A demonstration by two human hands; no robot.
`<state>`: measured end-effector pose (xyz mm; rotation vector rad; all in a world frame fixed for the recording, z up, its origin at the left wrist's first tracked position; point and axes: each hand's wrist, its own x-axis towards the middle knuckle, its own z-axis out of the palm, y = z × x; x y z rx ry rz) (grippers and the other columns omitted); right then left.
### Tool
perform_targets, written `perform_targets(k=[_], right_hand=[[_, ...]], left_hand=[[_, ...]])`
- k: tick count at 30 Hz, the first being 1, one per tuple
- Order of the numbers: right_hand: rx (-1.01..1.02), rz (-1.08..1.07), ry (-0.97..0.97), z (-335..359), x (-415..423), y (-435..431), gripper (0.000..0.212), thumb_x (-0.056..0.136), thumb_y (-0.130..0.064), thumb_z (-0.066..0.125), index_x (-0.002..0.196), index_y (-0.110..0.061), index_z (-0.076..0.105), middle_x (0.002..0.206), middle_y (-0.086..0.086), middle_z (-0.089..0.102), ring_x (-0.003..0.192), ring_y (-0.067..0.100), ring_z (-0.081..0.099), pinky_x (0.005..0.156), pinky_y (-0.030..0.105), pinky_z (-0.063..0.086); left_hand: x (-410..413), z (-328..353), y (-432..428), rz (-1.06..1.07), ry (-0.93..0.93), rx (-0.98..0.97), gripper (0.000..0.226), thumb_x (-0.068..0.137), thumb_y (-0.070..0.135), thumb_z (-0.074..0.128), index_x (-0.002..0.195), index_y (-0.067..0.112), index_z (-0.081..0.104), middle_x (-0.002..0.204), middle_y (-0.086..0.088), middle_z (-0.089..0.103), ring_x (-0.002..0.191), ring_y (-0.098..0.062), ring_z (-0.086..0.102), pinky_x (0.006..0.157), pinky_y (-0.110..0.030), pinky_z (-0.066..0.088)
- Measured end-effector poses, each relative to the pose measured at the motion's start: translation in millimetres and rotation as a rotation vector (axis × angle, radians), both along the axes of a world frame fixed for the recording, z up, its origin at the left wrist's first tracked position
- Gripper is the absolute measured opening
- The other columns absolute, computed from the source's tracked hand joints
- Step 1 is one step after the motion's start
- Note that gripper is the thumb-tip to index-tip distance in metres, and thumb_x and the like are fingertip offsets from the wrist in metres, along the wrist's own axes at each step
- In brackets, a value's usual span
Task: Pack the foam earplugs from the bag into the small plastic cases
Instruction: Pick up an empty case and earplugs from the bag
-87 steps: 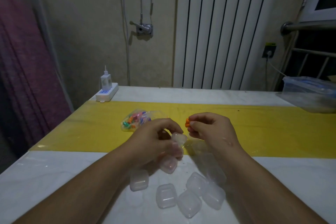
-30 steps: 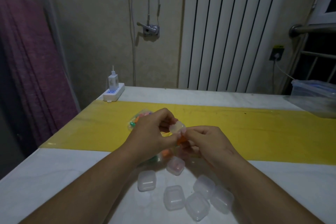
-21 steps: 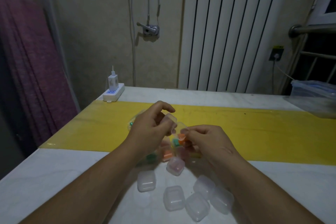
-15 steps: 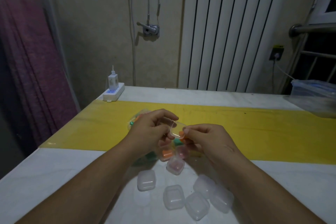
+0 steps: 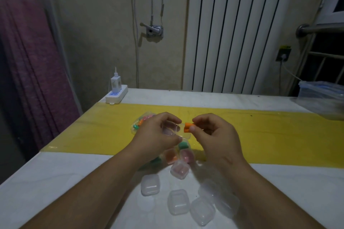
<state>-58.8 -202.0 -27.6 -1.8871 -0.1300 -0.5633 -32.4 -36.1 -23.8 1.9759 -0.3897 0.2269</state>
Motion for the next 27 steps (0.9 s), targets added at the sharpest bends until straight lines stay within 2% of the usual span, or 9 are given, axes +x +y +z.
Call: perform_targets(k=[3, 6, 9, 12, 15, 19, 23, 25, 27], right_hand=[[-0.093, -0.025, -0.001, -1.0, 1.0, 1.2, 0.018, 0.082, -0.02, 0.077, 0.075, -0.033, 0.066, 0.078, -0.012, 0.071, 0.077, 0.003, 0.065, 0.065, 0.021, 0.049], [-0.179, -0.031, -0.008, -1.2, 0.2, 3.2, 0.017, 0.083, -0.025, 0.075, 0.073, -0.035, 0.065, 0.072, -0.023, 0.066, 0.06, 0.003, 0.053, 0.055, 0.016, 0.039], [-0.207, -0.016, -0.017, -1.5, 0.1, 5.2, 0.019, 0.083, -0.024, 0.074, 0.073, -0.035, 0.063, 0.062, -0.031, 0.057, 0.053, 0.004, 0.046, 0.051, 0.015, 0.036], [-0.292, -0.049, -0.076, -2.5, 0.6, 7.1, 0.015, 0.083, -0.025, 0.073, 0.076, -0.035, 0.064, 0.062, -0.03, 0.056, 0.058, 0.003, 0.049, 0.051, 0.014, 0.033], [-0.377, -0.115, -0.165, -6.1, 4.3, 7.4, 0.006, 0.083, -0.028, 0.074, 0.083, -0.032, 0.07, 0.08, -0.02, 0.057, 0.072, -0.003, 0.05, 0.06, 0.01, 0.034], [-0.396, -0.169, -0.124, -6.8, 6.7, 4.7, 0.007, 0.085, -0.032, 0.072, 0.09, -0.03, 0.077, 0.085, -0.017, 0.049, 0.08, -0.009, 0.048, 0.061, 0.006, 0.032], [-0.347, -0.146, -0.035, -6.3, 7.3, 4.2, 0.005, 0.086, -0.034, 0.071, 0.089, -0.033, 0.074, 0.087, -0.017, 0.053, 0.079, -0.007, 0.048, 0.062, 0.008, 0.031], [-0.219, -0.114, 0.004, -6.8, 6.8, 5.3, 0.005, 0.085, -0.03, 0.073, 0.087, -0.034, 0.07, 0.09, -0.015, 0.058, 0.076, -0.006, 0.049, 0.063, 0.01, 0.033], [-0.081, -0.069, 0.064, -6.9, 5.9, 6.8, 0.011, 0.084, -0.027, 0.074, 0.091, -0.03, 0.066, 0.092, -0.013, 0.062, 0.074, 0.001, 0.051, 0.066, 0.019, 0.04]], left_hand=[[0.2, 0.9, -0.5, 0.02, 0.009, -0.013, 0.036, 0.068, 0.009, 0.084, 0.093, 0.029, 0.067, 0.089, 0.012, 0.068, 0.083, -0.004, 0.065, 0.073, -0.021, 0.055], [0.5, 0.5, -0.5, 0.024, 0.021, -0.026, 0.036, 0.068, 0.01, 0.084, 0.094, 0.029, 0.068, 0.091, 0.011, 0.067, 0.085, -0.008, 0.066, 0.075, -0.026, 0.057], [0.3, 0.0, -0.4, 0.027, 0.037, -0.053, 0.036, 0.067, 0.01, 0.085, 0.095, 0.028, 0.069, 0.092, 0.01, 0.067, 0.086, -0.011, 0.066, 0.077, -0.032, 0.059], [0.0, 0.3, -0.3, 0.016, 0.065, -0.099, 0.036, 0.068, 0.007, 0.084, 0.096, 0.025, 0.07, 0.092, 0.007, 0.067, 0.084, -0.013, 0.067, 0.073, -0.032, 0.06], [-1.1, 1.0, -0.6, -0.002, 0.081, -0.126, 0.036, 0.068, 0.005, 0.084, 0.095, 0.024, 0.07, 0.093, 0.005, 0.067, 0.081, -0.011, 0.067, 0.07, -0.03, 0.06], [-0.8, 0.9, -0.7, -0.01, 0.086, -0.146, 0.037, 0.067, 0.002, 0.084, 0.092, 0.024, 0.07, 0.093, 0.003, 0.067, 0.082, -0.014, 0.067, 0.073, -0.035, 0.061], [-0.3, 1.2, -0.7, -0.011, 0.067, -0.109, 0.037, 0.066, 0.004, 0.085, 0.091, 0.026, 0.069, 0.097, 0.004, 0.066, 0.088, -0.016, 0.067, 0.076, -0.035, 0.06], [-1.0, 1.2, -0.5, -0.009, 0.067, -0.093, 0.037, 0.067, 0.005, 0.084, 0.092, 0.027, 0.069, 0.096, 0.007, 0.065, 0.088, -0.013, 0.066, 0.076, -0.032, 0.06], [-1.9, 1.4, -0.8, -0.014, 0.06, -0.081, 0.037, 0.068, 0.004, 0.084, 0.092, 0.027, 0.069, 0.093, 0.01, 0.065, 0.088, -0.01, 0.065, 0.076, -0.029, 0.059]])
